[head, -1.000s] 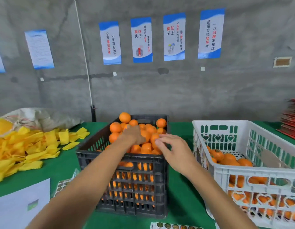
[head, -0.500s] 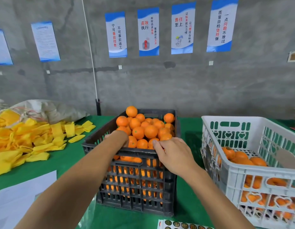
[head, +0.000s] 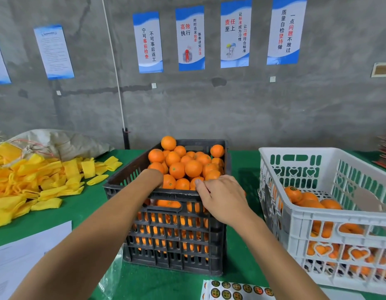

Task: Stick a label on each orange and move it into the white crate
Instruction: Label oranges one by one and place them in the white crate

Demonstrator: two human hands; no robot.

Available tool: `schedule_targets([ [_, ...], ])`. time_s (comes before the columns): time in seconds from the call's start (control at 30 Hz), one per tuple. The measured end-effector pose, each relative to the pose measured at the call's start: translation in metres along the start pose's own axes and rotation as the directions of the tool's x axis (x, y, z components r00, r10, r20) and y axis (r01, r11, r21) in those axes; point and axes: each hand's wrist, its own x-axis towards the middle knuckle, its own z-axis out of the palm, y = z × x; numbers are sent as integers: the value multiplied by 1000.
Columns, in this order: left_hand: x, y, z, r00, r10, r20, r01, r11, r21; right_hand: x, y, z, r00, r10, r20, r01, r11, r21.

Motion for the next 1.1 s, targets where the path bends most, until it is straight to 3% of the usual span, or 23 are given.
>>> schedule_targets([
  [0.1,-11,-6,-2,998,-49,24,48,998,39,1,1,-2,999,27,32,-28,999,18],
  [0.17,-26,-1,-5,994,46,-100,-46,999,5,0,0,-5,998,59,35,-62,994,90],
  [0.2,-33,4,-7,966,116,-232,-135,988,-69,-1,0,-6,996,76,44,-82,985,149],
  [0.27,-54,19,-8,829,252,-499,-389,901,-191,-1,1,-10,987,148,66,-162,933,321],
  [0.33,-82,38,-5,635,321,-703,-626,747,-224,-3,5,-16,973,219,80,-226,808,544],
  [0.4,-110,58,4,470,342,-813,-782,590,-203,-7,7,-24,968,250,38,-212,719,662],
  [0.47,-136,77,19,329,351,-877,-871,471,-139,-18,8,-29,966,249,-64,-136,706,695],
  [0.53,-157,91,38,262,322,-910,-918,375,-132,-41,9,-30,943,264,-203,-43,700,713],
  [0.63,-177,104,84,317,382,-868,-934,283,-217,-96,19,-14,874,332,-355,27,696,718],
  [0.7,-184,106,126,400,496,-771,-915,263,-306,-136,31,6,871,339,-355,-16,743,669],
  [0.8,-180,105,187,568,589,-575,-817,319,-480,-182,47,36,914,382,-135,-202,720,664],
  [0.93,-179,105,246,740,490,-460,-666,438,-604,-206,69,56,907,368,203,-414,697,585],
  [1.0,-180,102,265,796,407,-449,-599,422,-680,-213,82,62,894,350,280,-448,700,555],
  [1.1,-182,98,279,855,279,-438,-510,300,-806,-225,96,71,921,220,321,-352,823,447],
])
